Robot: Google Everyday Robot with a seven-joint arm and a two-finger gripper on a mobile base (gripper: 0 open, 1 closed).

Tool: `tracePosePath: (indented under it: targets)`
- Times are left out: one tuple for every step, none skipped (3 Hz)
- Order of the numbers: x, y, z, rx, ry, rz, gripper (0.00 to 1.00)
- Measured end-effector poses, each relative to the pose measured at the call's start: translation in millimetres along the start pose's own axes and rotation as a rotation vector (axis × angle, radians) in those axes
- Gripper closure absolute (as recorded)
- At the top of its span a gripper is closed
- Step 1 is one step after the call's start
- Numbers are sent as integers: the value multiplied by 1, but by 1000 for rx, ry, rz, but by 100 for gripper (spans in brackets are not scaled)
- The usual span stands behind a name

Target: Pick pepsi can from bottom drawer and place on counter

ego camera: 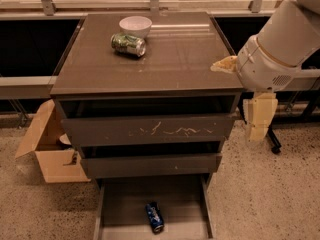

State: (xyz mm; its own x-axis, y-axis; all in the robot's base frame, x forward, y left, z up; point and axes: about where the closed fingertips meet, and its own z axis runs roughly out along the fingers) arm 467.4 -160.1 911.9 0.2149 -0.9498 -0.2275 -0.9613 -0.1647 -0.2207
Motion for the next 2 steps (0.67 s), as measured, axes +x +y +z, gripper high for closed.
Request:
tracePosePath:
  targets:
    - [-3, 0, 11, -5, 11, -35, 0]
    - [-12, 7, 51, -19, -9, -152, 0]
